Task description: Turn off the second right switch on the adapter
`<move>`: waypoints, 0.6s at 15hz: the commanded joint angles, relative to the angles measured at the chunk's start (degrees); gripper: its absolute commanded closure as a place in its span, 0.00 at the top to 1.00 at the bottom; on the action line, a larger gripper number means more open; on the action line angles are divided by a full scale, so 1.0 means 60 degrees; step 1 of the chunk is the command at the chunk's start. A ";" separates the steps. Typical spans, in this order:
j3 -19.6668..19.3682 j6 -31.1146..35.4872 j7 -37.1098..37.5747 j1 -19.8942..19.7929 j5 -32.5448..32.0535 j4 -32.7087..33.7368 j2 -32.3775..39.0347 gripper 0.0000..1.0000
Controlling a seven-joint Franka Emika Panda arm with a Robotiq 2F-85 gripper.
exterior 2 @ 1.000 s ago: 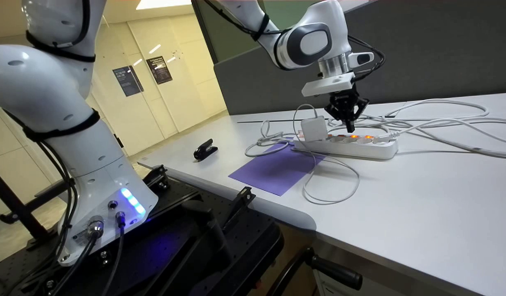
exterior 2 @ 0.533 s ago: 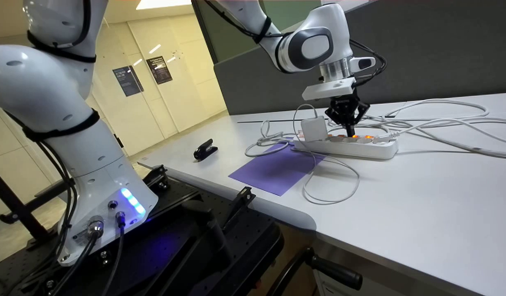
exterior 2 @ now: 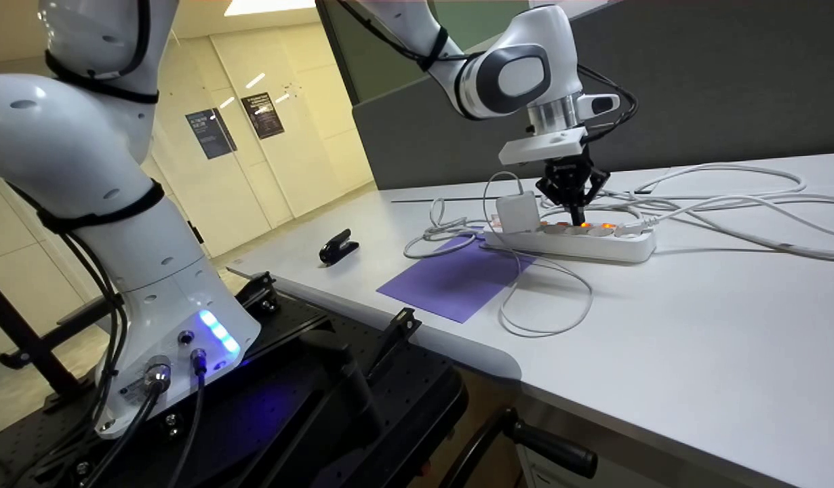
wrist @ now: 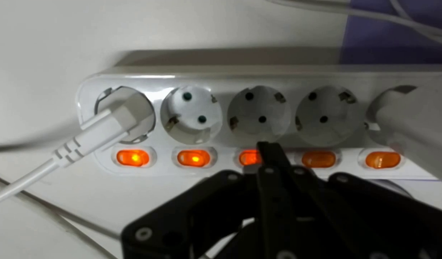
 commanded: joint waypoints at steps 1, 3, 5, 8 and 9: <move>-0.0079 -0.0430 0.0380 0.0078 -0.0169 0.0606 0.0460 0.00; -0.0101 -0.0620 0.0409 0.0088 -0.0160 0.0771 0.0595 0.00; -0.0130 -0.0796 0.0435 0.0110 -0.0165 0.0916 0.0681 0.00; -0.0136 -0.1033 0.0443 0.0109 -0.0136 0.1116 0.0779 0.00; -0.0142 -0.1104 0.0470 0.0123 -0.0130 0.1179 0.0804 0.00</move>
